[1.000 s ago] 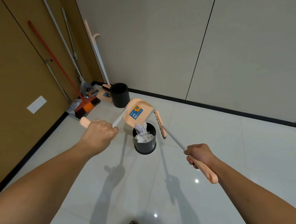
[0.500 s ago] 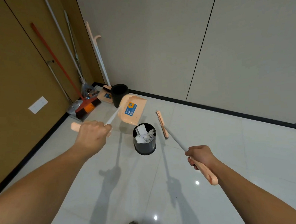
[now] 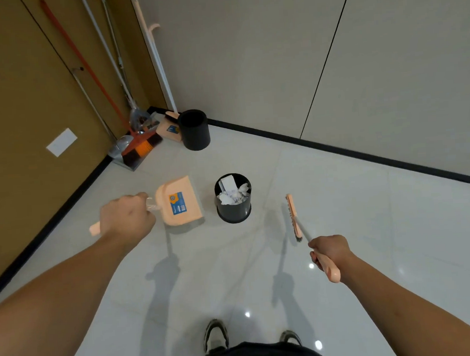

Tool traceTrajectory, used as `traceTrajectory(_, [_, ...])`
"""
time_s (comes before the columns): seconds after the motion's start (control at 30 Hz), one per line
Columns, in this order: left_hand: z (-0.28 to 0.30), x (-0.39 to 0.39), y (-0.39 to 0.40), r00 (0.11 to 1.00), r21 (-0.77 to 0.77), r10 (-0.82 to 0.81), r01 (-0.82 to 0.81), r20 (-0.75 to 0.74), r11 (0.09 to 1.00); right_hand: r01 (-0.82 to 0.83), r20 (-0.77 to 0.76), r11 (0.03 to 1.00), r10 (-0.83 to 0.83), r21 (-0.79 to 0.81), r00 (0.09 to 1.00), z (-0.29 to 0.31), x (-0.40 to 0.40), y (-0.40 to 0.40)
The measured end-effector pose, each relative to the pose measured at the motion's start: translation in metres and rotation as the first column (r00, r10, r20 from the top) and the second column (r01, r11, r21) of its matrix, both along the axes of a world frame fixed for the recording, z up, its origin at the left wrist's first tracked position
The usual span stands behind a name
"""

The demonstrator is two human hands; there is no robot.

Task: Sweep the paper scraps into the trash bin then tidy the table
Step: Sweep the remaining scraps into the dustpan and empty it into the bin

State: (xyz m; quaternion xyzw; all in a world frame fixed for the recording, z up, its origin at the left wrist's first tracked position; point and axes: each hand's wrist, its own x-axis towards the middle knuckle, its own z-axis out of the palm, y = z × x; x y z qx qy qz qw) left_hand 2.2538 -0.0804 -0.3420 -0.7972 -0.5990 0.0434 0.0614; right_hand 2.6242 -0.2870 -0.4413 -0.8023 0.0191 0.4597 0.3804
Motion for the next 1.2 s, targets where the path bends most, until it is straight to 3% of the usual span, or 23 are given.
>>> traceTrajectory(0.27, [-0.06,-0.011,-0.022,0.997,-0.173,-0.068,0.058,-0.049,0.983,0.123,-0.031,0.981,-0.128,-0.149,0.991,-0.06,-0.01,-0.055])
traceTrajectory(0.47, [-0.112,0.037,-0.064,0.984,-0.377,-0.171,0.175,0.045,0.909,-0.118,-0.094,0.957,0.097,-0.263,0.991,-0.063,-0.048,-0.081])
traceTrajectory(0.53, [-0.124,0.055,-0.074,0.986,-0.456,-0.155,0.165,0.059,0.875,-0.223,-0.167,0.939,0.184,-0.262,0.969,-0.055,-0.066,-0.083])
traceTrajectory(0.6, [-0.13,0.066,-0.07,0.984,-0.471,-0.172,0.177,0.052,0.864,-0.229,-0.259,0.948,0.169,-0.221,0.951,-0.05,-0.081,-0.083])
traceTrajectory(0.77, [-0.133,0.063,-0.027,0.975,-0.394,-0.192,0.22,0.111,0.892,-0.207,-0.421,0.971,0.138,-0.121,0.896,-0.05,-0.106,-0.08])
traceTrajectory(0.9, [-0.133,0.063,-0.002,0.986,-0.433,-0.147,0.168,0.082,0.885,-0.233,-0.352,0.96,0.166,-0.156,0.921,-0.053,-0.127,-0.085])
traceTrajectory(1.0, [-0.131,0.072,-0.004,0.986,-0.437,-0.153,0.169,0.073,0.884,-0.132,-0.307,0.975,0.072,-0.181,0.949,-0.051,-0.132,-0.102])
traceTrajectory(1.1, [-0.127,0.091,-0.006,0.953,-0.378,-0.285,0.302,0.102,0.875,0.003,-0.223,0.978,-0.051,-0.211,0.973,-0.051,-0.132,-0.124])
traceTrajectory(1.2, [-0.122,0.133,-0.023,0.86,-0.329,-0.486,0.508,0.153,0.796,0.14,-0.109,0.964,-0.168,-0.225,0.98,-0.052,-0.13,-0.155])
